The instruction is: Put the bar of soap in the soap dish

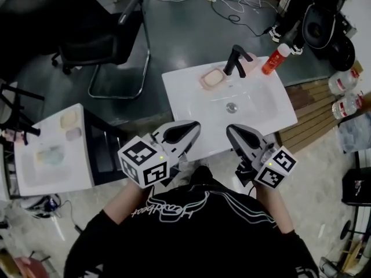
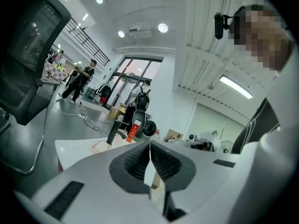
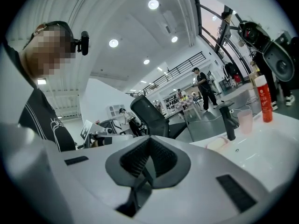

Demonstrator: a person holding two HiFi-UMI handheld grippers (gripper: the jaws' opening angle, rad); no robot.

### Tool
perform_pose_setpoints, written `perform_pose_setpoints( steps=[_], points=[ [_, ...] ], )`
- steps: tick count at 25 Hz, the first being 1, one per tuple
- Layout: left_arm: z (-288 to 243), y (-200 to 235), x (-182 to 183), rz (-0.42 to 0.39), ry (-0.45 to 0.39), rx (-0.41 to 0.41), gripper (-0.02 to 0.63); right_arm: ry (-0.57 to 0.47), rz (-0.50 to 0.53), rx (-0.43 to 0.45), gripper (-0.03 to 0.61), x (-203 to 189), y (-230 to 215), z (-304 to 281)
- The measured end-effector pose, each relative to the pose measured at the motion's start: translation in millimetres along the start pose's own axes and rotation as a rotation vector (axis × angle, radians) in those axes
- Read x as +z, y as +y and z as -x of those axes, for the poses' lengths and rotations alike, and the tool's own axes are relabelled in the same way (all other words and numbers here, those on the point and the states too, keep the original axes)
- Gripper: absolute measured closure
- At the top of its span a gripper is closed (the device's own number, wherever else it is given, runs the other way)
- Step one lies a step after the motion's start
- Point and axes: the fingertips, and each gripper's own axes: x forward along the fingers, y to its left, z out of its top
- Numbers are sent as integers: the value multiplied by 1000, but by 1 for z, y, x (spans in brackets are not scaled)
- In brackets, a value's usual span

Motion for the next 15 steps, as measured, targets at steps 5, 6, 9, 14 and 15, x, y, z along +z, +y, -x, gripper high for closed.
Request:
perform_pose_setpoints(
  steps=[5,6,9,14,15],
  points=[
    [2,-7,-10,21,10,-8,586,5,-20,-4,552,-12,3,5],
    [2,-9,-12,18,16,-11,586,3,-24,-6,552,-13,3,6],
    [0,-13,-15,15,28,-16,586,-8,-40,-9,552,-15,2,10],
    [-2,-16,-18,-2,45,0,586,-7,-51,-13,552,-16,1,16],
    [-3,-16,-19,-6,49,3,586,-7,-53,-14,552,-16,1,17]
  ],
)
